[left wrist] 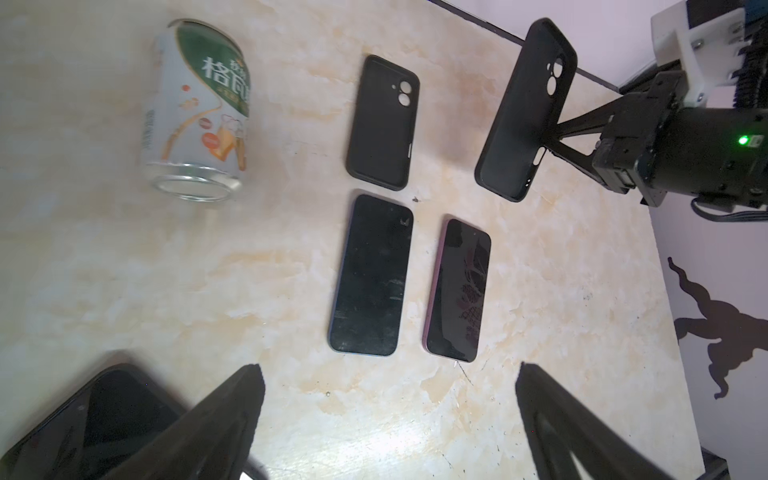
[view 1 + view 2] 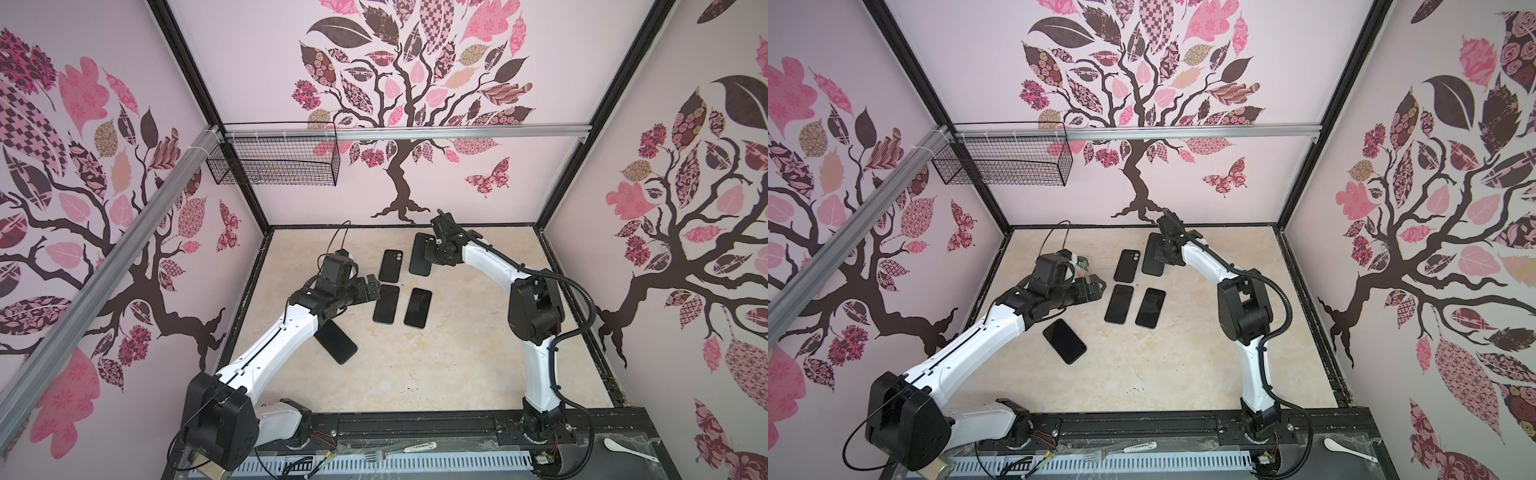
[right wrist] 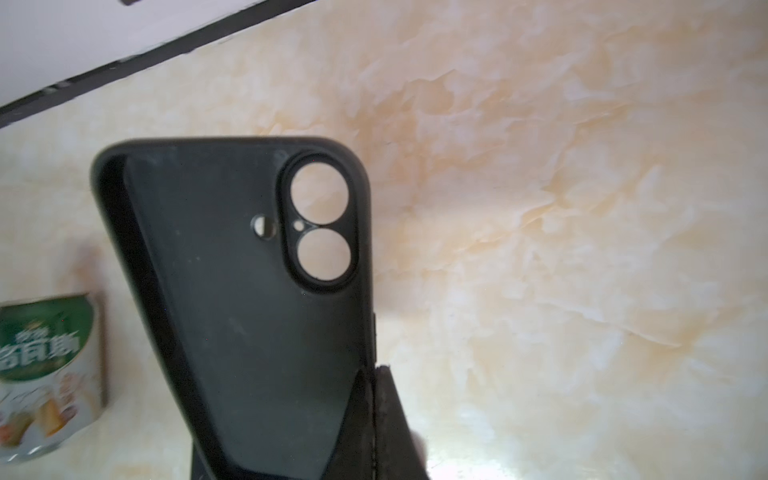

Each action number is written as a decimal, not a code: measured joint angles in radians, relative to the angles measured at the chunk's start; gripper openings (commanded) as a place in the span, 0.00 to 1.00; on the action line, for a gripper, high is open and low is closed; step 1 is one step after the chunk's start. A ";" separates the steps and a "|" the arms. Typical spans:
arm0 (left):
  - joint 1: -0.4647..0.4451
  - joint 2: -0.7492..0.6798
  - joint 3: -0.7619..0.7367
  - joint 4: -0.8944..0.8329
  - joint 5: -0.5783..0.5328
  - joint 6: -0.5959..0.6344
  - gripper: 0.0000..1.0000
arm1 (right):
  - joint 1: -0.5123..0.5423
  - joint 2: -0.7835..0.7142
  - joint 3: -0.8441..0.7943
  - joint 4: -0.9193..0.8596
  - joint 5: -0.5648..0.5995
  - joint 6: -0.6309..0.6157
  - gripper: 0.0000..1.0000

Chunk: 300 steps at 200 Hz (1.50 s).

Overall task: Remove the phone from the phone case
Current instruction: 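Carry the black case far side and set it beside the other case, then move the right gripper over the black phone near the left arm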

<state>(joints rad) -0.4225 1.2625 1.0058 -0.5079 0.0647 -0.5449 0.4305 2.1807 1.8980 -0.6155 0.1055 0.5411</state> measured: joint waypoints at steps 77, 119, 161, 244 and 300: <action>0.000 -0.109 -0.007 -0.092 -0.041 0.067 0.98 | -0.001 0.295 0.396 -0.250 0.065 -0.056 0.00; 0.000 -0.108 -0.025 -0.110 -0.029 0.074 0.98 | -0.004 0.334 0.408 -0.286 0.063 -0.086 0.02; 0.000 -0.100 -0.026 -0.113 -0.014 0.075 0.98 | -0.013 0.365 0.434 -0.292 0.047 -0.104 0.19; 0.039 -0.156 -0.044 -0.141 -0.064 0.047 0.98 | -0.011 0.334 0.422 -0.261 0.023 -0.148 0.34; 0.301 -0.299 -0.155 -0.137 -0.014 -0.035 0.98 | 0.185 -0.077 -0.127 -0.033 0.065 -0.232 0.56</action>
<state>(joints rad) -0.1219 0.9630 0.8509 -0.6453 0.0505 -0.5804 0.6155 2.1033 1.7714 -0.6483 0.1703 0.3088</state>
